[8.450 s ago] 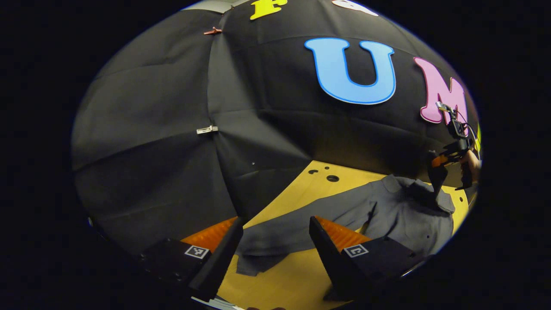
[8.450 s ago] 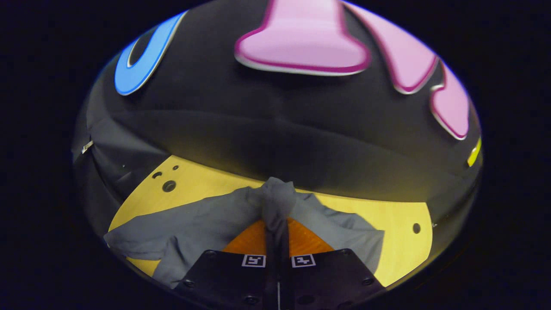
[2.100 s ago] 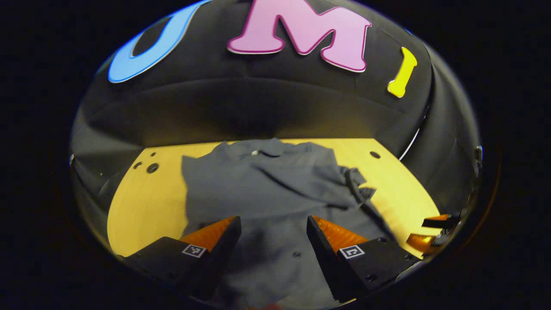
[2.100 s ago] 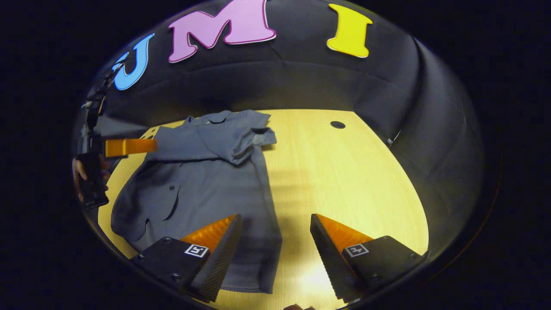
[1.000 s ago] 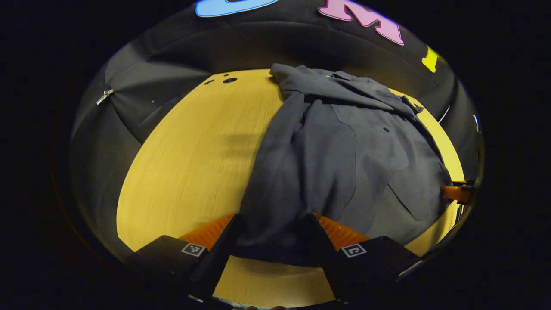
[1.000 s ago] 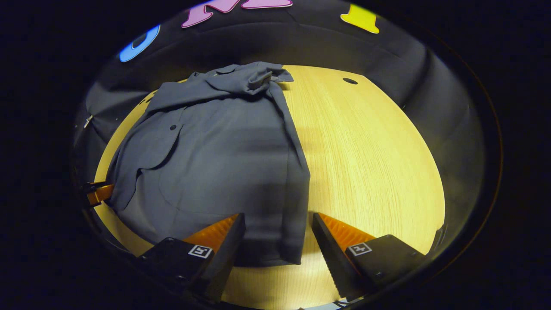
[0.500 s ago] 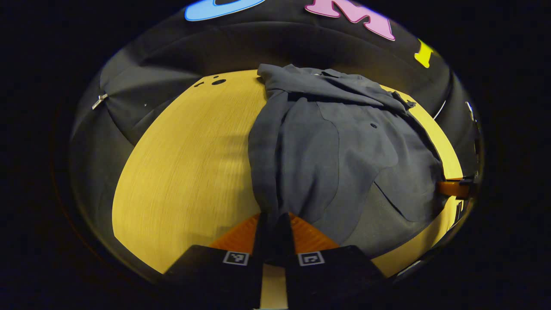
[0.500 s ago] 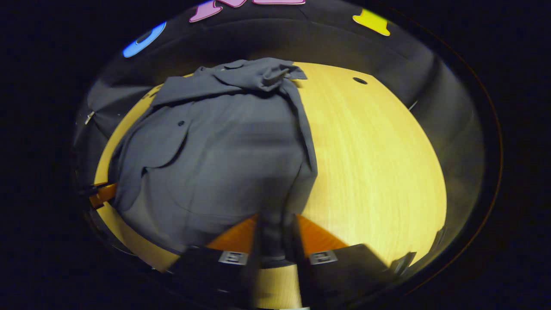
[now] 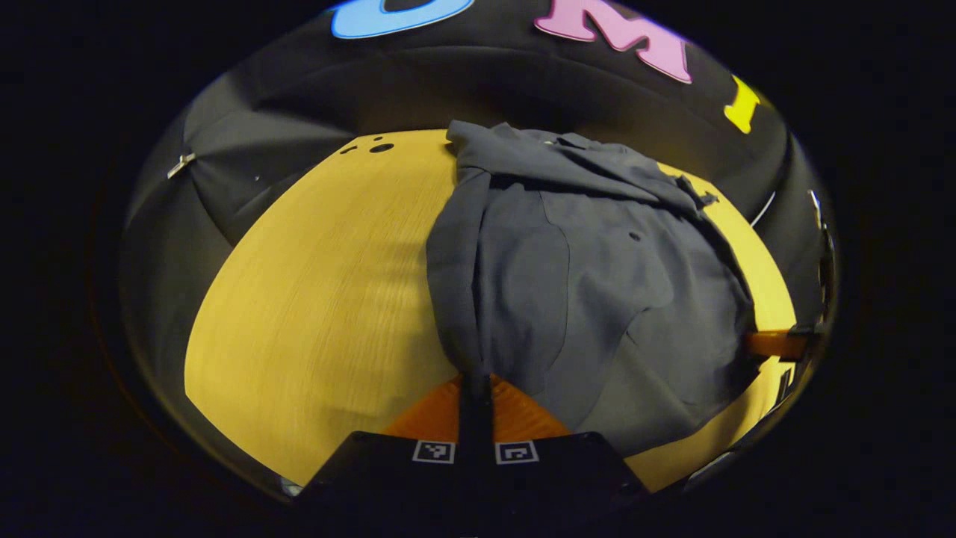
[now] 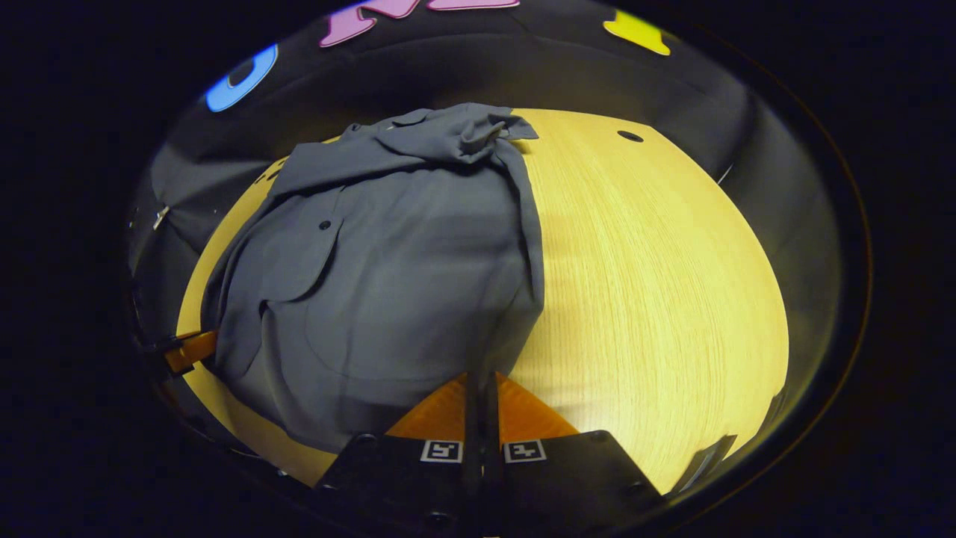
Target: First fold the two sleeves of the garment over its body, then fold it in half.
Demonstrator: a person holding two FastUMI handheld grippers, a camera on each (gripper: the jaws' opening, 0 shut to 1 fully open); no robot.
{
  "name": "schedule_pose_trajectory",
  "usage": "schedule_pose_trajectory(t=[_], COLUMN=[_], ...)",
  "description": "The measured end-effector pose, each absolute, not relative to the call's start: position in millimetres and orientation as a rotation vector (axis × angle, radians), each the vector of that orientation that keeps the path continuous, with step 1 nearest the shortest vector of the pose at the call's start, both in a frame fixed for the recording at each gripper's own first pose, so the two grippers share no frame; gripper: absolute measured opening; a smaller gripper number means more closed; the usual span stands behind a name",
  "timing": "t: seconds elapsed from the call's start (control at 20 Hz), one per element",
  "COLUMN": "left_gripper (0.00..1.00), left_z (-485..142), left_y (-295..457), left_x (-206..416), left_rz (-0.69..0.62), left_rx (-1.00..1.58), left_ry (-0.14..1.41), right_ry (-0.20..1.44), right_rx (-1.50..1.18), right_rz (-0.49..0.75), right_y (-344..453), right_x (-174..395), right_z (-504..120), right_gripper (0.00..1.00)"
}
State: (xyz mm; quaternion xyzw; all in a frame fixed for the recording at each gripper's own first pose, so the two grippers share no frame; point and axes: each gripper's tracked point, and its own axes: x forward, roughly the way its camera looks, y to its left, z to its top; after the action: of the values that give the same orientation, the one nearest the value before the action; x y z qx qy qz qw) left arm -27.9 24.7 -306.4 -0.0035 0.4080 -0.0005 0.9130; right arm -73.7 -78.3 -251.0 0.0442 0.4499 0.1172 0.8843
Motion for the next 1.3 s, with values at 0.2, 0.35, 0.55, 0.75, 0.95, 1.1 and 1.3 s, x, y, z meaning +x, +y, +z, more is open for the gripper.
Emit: schedule_pose_trajectory(t=[0.2,0.35,0.55,0.75,0.95,1.1,1.3], left_gripper=[0.05,0.05,0.05,0.05,0.02,0.05,0.05], left_z=[-276.6,-250.3,-213.9,-176.3,-146.4,-129.1,-106.5], left_y=[16.0,9.8,-1.2,-14.0,-21.4,-25.7,-29.7], left_x=[-16.9,-3.5,23.9,56.1,90.8,124.6,176.9], left_rz=[-0.009,-0.011,-0.025,-0.045,-0.051,-0.049,-0.053], left_rx=[-0.066,-0.105,-0.134,-0.148,-0.151,-0.163,-0.164], left_ry=[0.785,0.739,0.669,0.6,0.533,0.484,0.416], right_ry=[0.868,0.801,0.72,0.658,0.591,0.548,0.492], right_rx=[0.08,0.089,0.11,0.138,0.152,0.158,0.155], right_rz=[0.269,0.287,0.3,0.304,0.304,0.313,0.327], right_y=[-73.7,-65.0,-56.7,-51.4,-48.6,-43.6,-30.3], right_x=[-56.7,-33.3,5.5,44.8,83.0,111.8,157.0], right_z=[-228.5,-202.8,-170.2,-144.4,-120.2,-100.9,-79.2], right_gripper=[0.05,0.05,0.05,0.06,0.05,0.05,0.05])
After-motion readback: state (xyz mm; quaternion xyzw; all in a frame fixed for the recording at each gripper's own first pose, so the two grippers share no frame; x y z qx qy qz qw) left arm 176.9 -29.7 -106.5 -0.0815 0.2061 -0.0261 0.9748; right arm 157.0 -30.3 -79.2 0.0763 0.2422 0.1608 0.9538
